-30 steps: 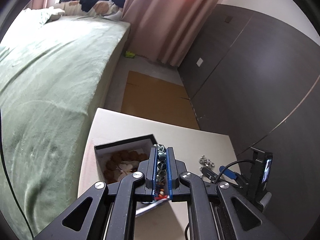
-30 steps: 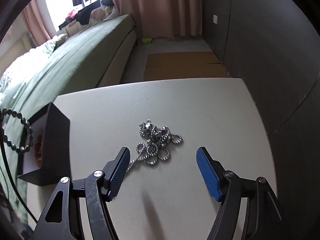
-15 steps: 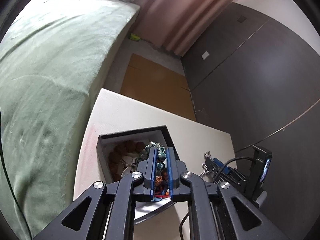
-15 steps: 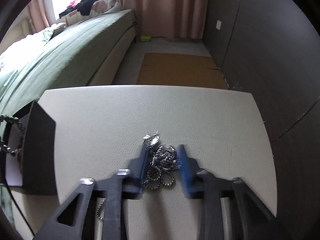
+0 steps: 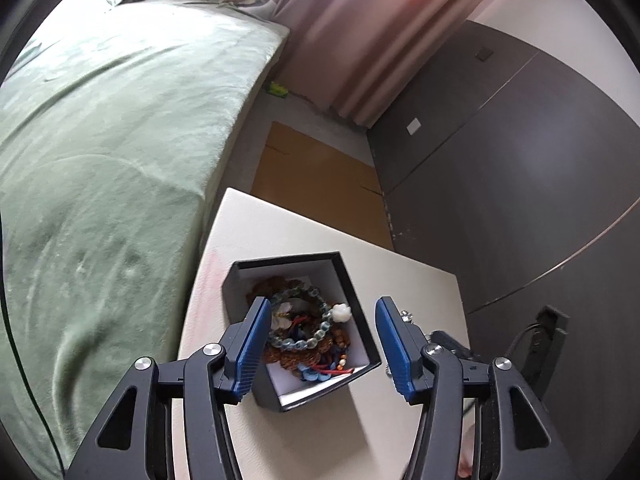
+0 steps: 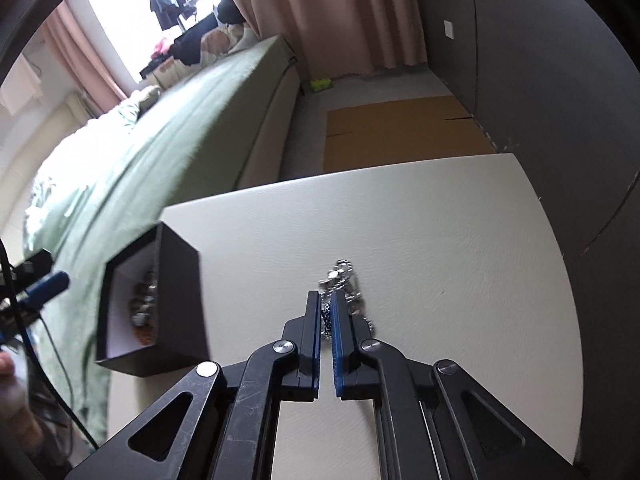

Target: Organize jewelry

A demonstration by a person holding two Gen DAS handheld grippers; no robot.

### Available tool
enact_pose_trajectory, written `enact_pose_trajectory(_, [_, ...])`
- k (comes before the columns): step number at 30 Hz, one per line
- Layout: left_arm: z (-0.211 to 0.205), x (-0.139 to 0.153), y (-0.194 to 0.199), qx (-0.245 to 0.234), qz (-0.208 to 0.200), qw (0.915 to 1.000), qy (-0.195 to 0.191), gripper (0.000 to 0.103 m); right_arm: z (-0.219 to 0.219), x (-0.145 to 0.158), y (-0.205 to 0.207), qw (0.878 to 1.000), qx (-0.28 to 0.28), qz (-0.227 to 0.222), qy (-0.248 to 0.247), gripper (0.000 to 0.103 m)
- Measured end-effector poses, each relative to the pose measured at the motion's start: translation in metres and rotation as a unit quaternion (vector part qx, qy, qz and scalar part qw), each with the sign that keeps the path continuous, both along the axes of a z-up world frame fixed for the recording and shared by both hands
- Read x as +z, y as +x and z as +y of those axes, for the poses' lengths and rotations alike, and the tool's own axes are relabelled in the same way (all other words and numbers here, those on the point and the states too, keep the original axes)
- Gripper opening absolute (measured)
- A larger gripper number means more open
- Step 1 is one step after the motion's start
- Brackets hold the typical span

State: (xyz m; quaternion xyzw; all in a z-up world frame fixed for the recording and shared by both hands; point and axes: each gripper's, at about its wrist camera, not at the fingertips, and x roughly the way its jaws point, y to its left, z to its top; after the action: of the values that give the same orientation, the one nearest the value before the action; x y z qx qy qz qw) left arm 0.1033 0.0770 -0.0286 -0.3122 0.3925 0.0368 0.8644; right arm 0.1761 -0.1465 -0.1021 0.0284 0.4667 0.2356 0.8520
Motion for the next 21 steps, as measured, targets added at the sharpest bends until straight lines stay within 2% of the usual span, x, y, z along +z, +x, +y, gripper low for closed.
enact_pose_trajectory(6, [0.003, 0.002, -0.010, -0.002, -0.002, 1.0000, 0.005, 0.055, -0.003, 0.030, -0.016, 0.999, -0.005, -0.023, 0.039, 0.006])
enact_pose_trajectory(9, [0.004, 0.001, -0.013, -0.005, -0.002, 1.0000, 0.007, 0.056, 0.004, 0.052, -0.027, 0.998, 0.001, -0.042, 0.037, 0.006])
enact_pose_trajectory(14, [0.003, 0.014, -0.023, -0.008, -0.023, 0.9994, 0.026, 0.084, 0.013, 0.097, -0.037, 0.997, 0.007, -0.071, 0.031, 0.006])
enact_pose_trajectory(17, [0.007, 0.023, -0.029, -0.007, -0.042, 0.9987, 0.028, 0.091, 0.021, 0.127, -0.042, 0.995, 0.011, -0.094, 0.026, 0.006])
enact_pose_trajectory(21, [0.014, 0.030, -0.035, -0.004, -0.061, 0.9979, 0.019, 0.096, 0.035, 0.172, -0.048, 0.991, 0.013, -0.130, 0.013, 0.001])
